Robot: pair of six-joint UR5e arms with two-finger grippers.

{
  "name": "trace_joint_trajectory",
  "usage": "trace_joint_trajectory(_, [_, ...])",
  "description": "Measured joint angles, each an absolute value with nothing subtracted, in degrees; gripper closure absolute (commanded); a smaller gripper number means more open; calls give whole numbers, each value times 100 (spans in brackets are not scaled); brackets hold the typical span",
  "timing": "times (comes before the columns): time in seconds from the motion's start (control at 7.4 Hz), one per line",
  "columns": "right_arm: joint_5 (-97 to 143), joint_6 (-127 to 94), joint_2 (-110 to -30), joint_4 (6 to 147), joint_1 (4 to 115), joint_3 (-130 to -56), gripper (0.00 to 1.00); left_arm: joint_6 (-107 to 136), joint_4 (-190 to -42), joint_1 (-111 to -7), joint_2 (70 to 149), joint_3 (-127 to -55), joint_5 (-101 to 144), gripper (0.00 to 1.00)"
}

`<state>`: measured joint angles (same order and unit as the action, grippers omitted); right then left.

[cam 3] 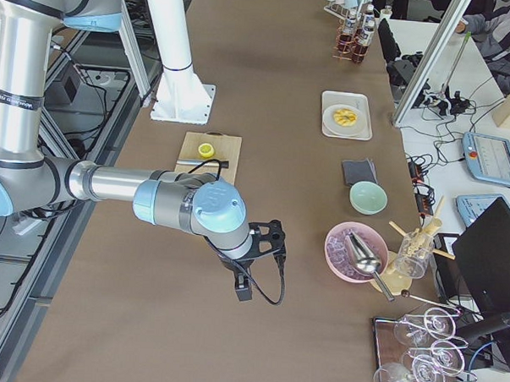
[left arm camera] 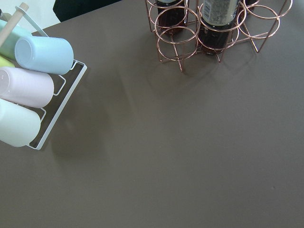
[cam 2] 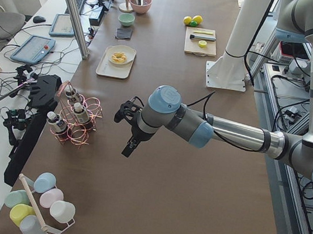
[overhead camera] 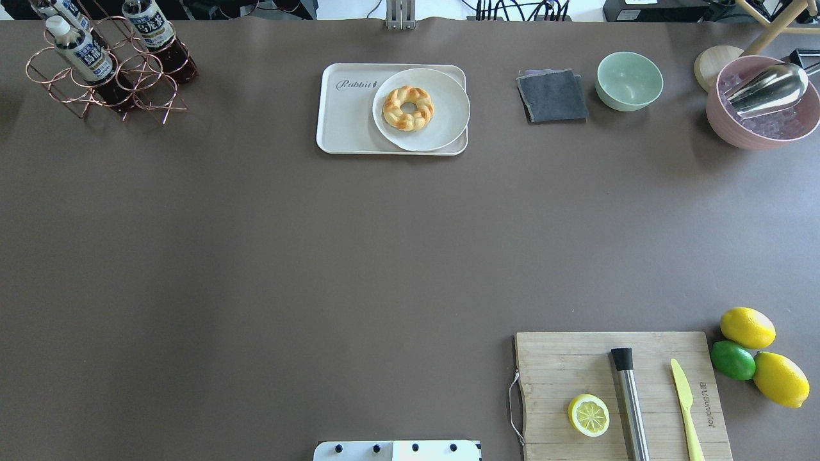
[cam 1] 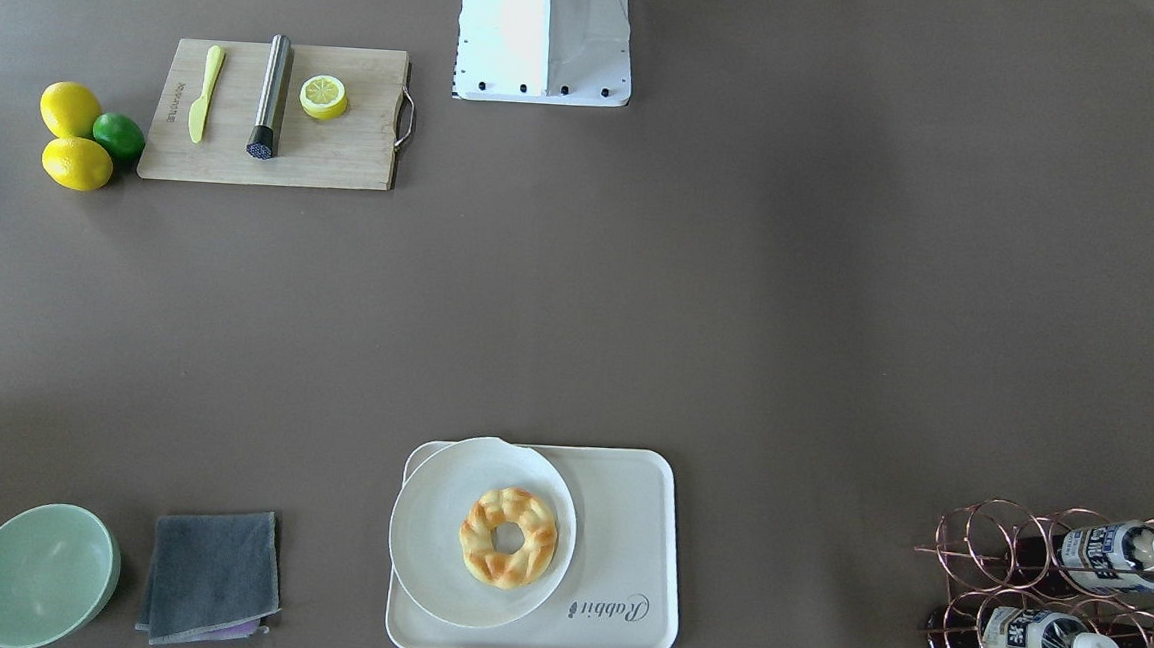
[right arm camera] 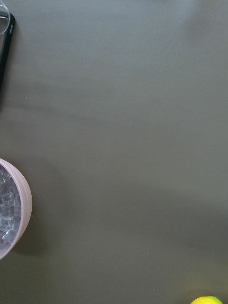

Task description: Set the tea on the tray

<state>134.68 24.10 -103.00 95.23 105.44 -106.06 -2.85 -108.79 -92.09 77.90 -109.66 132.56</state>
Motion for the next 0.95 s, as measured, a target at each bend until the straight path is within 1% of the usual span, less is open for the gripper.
trace_joint_trajectory(0.95, [13618,2431,-10331,9524,10451,-10633,0,-65,-10881,-9163,7578,-10995,13299,3])
